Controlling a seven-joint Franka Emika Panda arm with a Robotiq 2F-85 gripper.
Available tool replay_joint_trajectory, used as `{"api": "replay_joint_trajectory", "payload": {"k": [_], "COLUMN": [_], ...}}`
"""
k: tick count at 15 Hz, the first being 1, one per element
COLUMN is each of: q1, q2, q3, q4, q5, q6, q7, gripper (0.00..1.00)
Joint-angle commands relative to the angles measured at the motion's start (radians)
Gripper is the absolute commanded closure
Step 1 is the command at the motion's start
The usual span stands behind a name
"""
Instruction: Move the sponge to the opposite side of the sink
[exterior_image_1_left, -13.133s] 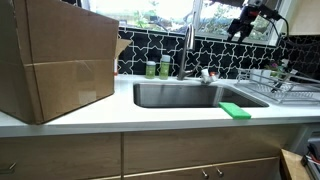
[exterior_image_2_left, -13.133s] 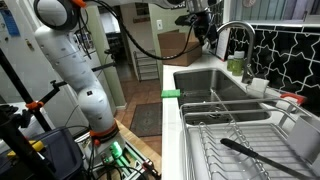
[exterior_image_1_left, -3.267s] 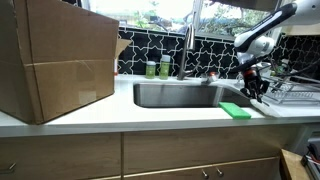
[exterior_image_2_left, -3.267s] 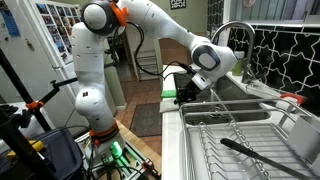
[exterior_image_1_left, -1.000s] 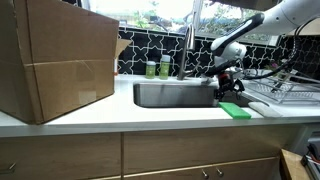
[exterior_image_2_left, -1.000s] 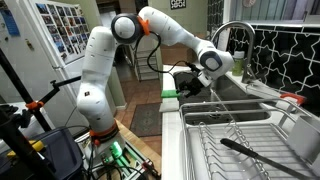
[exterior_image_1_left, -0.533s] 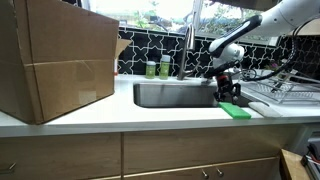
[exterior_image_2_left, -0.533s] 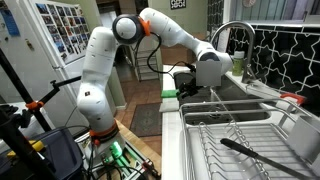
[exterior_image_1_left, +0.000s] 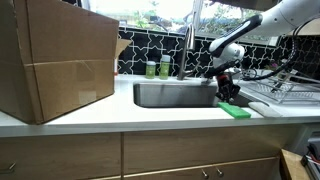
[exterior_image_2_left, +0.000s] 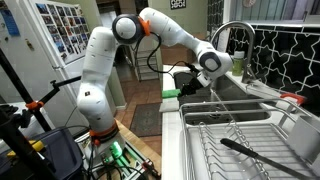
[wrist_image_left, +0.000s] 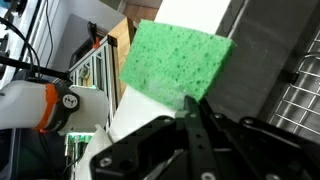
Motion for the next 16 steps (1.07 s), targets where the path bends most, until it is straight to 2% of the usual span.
{"api": "replay_joint_trajectory", "payload": {"k": [1, 5, 9, 16], "q1": [0.000, 0.005, 0.017, 0.025], "q2": [-0.012, -0.052, -0.181, -0.442], "q3": [-0.009, -0.019, -0.052, -0.056], "q4": [0.000, -0.023, -0.078, -0.131], "q5": [0.007, -0.003, -0.050, -0.272], "q6": [-0.016, 0.003, 0.075, 0.244], "q7": [0.008, 0.015, 0.028, 0.020], "gripper": [0.95, 0.95, 0.95, 0.95]}}
